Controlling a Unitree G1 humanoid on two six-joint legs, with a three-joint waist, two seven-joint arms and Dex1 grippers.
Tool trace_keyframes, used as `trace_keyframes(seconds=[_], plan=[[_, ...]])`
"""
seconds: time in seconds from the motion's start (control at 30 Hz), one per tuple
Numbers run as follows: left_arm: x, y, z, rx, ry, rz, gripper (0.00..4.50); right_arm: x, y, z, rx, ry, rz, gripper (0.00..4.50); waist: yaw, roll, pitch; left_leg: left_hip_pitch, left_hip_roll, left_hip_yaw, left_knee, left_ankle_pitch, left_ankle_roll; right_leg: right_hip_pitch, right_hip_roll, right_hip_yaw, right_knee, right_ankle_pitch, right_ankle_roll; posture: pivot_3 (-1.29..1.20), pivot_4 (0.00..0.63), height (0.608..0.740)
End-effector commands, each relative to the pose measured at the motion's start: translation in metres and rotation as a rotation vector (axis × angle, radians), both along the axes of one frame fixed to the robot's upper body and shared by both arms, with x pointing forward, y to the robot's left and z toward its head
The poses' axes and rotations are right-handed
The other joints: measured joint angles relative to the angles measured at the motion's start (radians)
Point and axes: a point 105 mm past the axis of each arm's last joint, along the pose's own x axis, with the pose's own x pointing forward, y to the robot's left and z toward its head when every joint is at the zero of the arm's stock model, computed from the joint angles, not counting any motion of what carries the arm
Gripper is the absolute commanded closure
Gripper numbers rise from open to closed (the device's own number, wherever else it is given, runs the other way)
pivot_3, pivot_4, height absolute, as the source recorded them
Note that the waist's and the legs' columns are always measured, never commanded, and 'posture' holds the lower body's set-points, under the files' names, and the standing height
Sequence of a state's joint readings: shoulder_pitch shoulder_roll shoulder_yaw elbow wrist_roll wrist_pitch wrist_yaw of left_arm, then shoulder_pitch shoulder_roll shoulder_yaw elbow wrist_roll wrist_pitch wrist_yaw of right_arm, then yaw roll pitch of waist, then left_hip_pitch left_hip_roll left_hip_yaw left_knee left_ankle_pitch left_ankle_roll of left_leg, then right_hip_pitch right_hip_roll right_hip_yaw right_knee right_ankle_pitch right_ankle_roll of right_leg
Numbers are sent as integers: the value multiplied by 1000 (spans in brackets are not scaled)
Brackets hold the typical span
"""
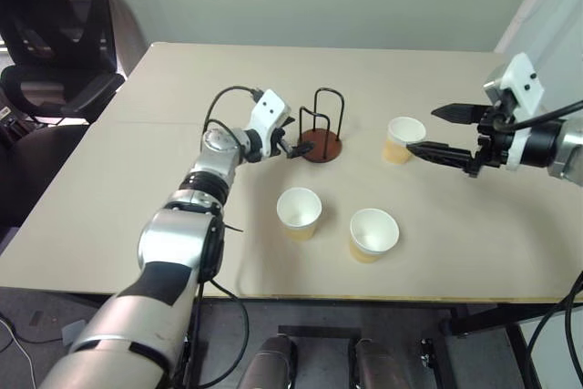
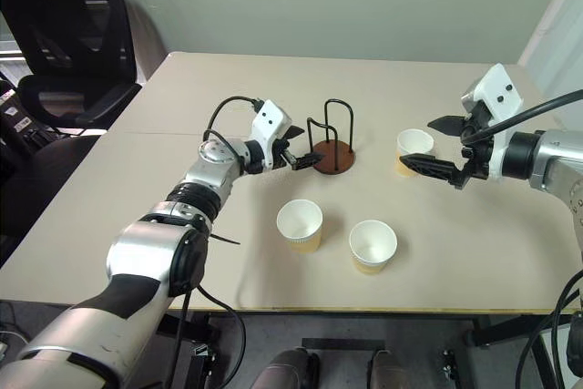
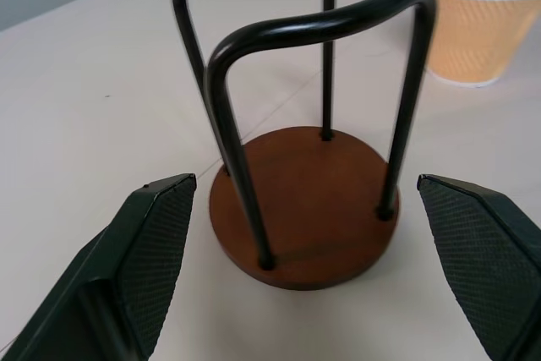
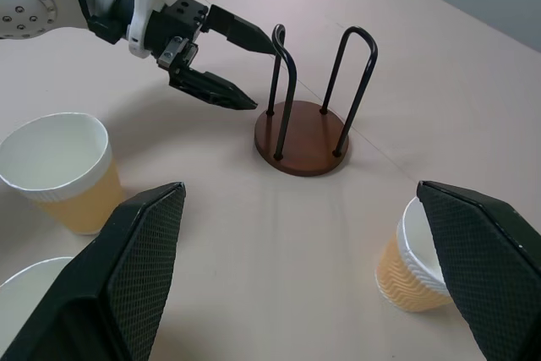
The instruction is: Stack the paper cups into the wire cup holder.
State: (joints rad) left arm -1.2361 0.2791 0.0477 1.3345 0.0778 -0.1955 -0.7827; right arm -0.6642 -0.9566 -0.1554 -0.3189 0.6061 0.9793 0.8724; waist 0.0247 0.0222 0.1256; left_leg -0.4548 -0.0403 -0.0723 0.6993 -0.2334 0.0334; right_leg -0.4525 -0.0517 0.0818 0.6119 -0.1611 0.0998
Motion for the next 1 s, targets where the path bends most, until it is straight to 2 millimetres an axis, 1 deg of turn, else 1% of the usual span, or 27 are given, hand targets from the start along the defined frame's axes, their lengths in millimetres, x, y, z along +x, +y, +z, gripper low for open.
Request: trace_keyframes(seconds=[0.03,0.2,0.5,0.6,0.83,0.93,0.97,1.0], plan=[[6,-3,15,-8,-73,49,0,-7,-4,16,5,-69,-16,35,0,0,0,0,0,0,0,0,0,0,0,0,0,0,0,0,150,740],[8,-6,13,-3,-78,84,0,-8,-5,16,9,-70,-25,35,0,0,0,0,0,0,0,0,0,0,0,0,0,0,0,0,150,740],[6,-22,1,-15,-40,73,0,-9,-4,15,18,-73,-35,35,2,0,0,0,0,1,0,0,0,1,0,0,0,1,1,0,150,740],[4,-29,-2,-32,-14,47,601,-10,-4,15,24,-75,-41,0,3,0,0,1,0,1,0,1,0,1,0,0,0,1,1,0,150,740],[2,-33,-7,-21,2,26,3064,-13,-7,15,42,-82,-66,0,4,0,0,1,0,1,1,1,0,1,0,0,0,1,2,0,150,740],[1,-33,-8,-22,7,19,4207,-14,-9,15,46,-82,-78,0,4,0,0,1,0,1,0,1,0,1,0,0,0,1,2,0,150,740],[1,-34,-8,-26,12,11,4492,-14,-10,15,46,-82,-81,0,4,0,0,1,0,1,0,1,0,1,0,0,0,1,2,0,150,740],[0,-34,-7,-31,16,2,4492,-14,-10,15,47,-82,-83,0,4,0,0,1,0,1,1,1,0,1,0,0,0,1,2,0,150,740]])
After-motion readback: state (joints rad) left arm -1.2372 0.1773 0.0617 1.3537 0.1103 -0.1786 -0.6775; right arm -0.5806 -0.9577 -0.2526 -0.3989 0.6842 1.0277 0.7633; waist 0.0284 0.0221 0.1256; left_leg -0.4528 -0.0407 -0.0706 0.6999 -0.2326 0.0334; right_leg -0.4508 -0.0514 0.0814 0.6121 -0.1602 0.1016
